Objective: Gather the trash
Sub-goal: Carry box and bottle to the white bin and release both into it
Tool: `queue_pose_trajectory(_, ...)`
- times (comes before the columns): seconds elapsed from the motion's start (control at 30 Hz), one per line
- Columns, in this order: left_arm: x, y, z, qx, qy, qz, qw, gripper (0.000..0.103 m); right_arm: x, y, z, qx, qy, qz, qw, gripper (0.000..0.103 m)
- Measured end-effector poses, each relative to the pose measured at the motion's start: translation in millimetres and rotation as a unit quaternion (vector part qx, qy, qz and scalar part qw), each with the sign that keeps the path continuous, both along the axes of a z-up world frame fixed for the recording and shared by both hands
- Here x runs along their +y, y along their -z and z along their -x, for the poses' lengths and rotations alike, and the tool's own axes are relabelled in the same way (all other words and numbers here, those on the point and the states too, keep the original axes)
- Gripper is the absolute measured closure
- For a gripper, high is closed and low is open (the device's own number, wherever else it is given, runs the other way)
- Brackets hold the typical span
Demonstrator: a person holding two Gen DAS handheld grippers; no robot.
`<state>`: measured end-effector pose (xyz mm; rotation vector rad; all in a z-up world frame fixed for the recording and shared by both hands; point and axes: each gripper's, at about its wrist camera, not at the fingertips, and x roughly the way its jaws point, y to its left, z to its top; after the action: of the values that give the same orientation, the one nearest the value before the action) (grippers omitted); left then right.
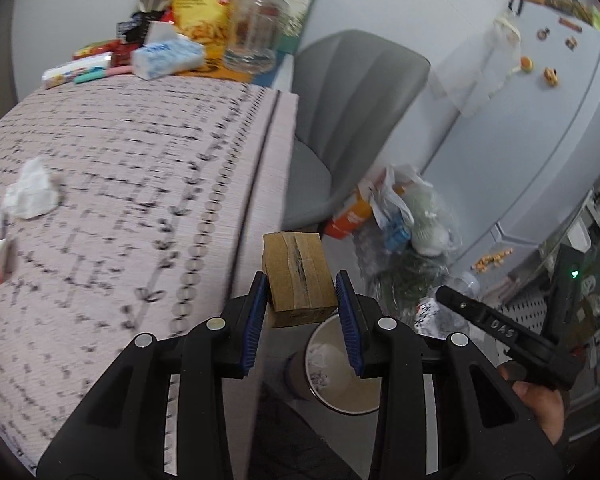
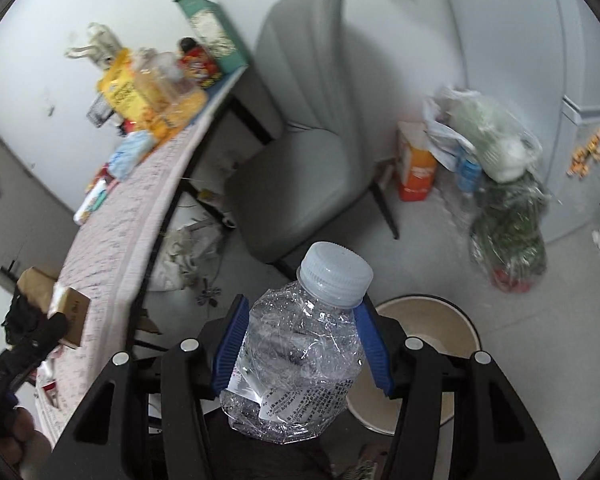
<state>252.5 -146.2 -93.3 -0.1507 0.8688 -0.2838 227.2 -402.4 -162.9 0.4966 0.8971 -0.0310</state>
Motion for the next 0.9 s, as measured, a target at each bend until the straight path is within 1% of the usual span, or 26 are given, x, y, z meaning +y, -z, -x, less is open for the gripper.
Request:
queue_pose_trajectory(0.07,-12.0,3.8,-4.0,0.005,0.010,-0.003,0.9999,0.068,-9.8,9.7,0.4,0.008,0.010,-0.004,1.000,0.048)
queue_pose_trajectory(0.13,-26.6,9.4,-8.3,0.012,0.023,-0.004,0.9997,0.068,-22.5,20.2,-0.4,0.018,0.024,-0.004,1.000,0.044)
queue_pose_trajectory(0.27,-57.7,24.7,-14.7,0.036,0.047,0.002,0.9982,0.068,-43.2,30.2,3.8,0.024,0.038,-0.004,0.999,0.024)
queue_pose_trajectory(0.37,-80.8,37.3,-16.0,0.055,0.066,0.004,0.9963,0.068,-60.1,34.9,11.5,0.028,0.051,-0.004,0.998,0.024)
queue_pose_trajectory(0.5,-109.1,55.3,-19.3,0.080,0.090,0.000,0.9927,0.068,-77.9,30.1,26.7,0.022,0.067,-0.004,0.998,0.024)
queue_pose_trajectory(0.67,-146.3,88.0,-24.3,0.128,0.117,-0.001,0.9849,0.068,-98.9,23.4,52.1,0.017,0.087,-0.005,0.996,0.024)
queue_pose_trajectory(0.73,-157.6,99.8,-26.9,0.147,0.119,0.007,0.9819,0.068,-106.6,21.3,59.1,0.018,0.098,-0.004,0.995,0.024)
queue_pose_trajectory(0.9,-178.1,113.7,-27.0,0.166,0.136,0.016,0.9767,0.067,-124.3,17.5,72.0,0.021,0.121,-0.001,0.992,0.024)
